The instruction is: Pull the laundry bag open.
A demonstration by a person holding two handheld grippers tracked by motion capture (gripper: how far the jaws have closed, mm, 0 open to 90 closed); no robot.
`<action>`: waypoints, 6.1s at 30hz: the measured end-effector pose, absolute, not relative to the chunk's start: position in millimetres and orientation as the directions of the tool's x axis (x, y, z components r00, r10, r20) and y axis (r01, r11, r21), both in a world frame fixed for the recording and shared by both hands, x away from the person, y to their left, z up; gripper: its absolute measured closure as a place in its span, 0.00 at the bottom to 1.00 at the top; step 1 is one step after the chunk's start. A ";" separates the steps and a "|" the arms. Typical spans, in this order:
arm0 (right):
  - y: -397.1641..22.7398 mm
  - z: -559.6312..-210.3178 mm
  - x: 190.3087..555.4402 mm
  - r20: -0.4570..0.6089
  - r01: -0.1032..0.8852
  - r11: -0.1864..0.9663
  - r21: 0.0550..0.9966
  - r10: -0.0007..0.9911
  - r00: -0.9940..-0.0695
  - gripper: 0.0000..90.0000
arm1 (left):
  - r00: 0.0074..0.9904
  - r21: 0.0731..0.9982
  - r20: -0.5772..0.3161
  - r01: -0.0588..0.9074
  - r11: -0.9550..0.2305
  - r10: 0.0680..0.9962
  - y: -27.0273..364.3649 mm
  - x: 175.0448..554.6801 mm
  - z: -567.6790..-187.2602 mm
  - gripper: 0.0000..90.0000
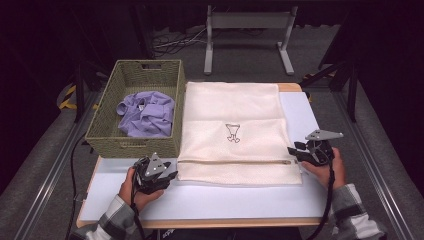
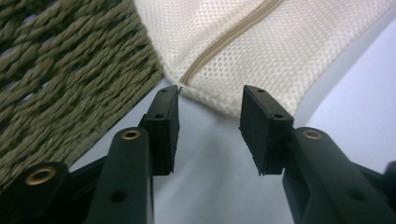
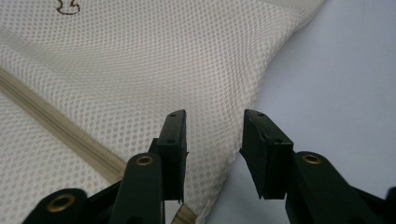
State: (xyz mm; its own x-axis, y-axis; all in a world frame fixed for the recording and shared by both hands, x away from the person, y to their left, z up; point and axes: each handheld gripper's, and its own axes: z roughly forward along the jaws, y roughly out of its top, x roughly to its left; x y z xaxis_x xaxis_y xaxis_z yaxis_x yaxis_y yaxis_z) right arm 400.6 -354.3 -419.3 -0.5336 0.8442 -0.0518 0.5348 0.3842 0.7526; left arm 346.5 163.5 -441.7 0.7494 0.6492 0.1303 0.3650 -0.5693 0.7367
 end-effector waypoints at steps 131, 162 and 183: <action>-341.5 -407.4 366.2 0.096 0.483 0.318 0.815 0.750 -0.655 0.92 | 0.890 0.760 0.093 0.225 -0.609 0.446 72.3 362.8 -427.4 0.46; -336.5 -403.7 362.0 0.074 0.457 0.344 0.820 0.729 -0.681 0.92 | 0.974 0.743 0.106 0.055 -0.667 0.199 -79.3 389.2 -423.6 0.87; -330.7 -402.2 358.7 0.064 0.435 0.364 0.824 0.702 -0.709 0.92 | 0.969 0.727 0.102 0.083 -0.682 0.227 -116.0 404.2 -431.3 0.84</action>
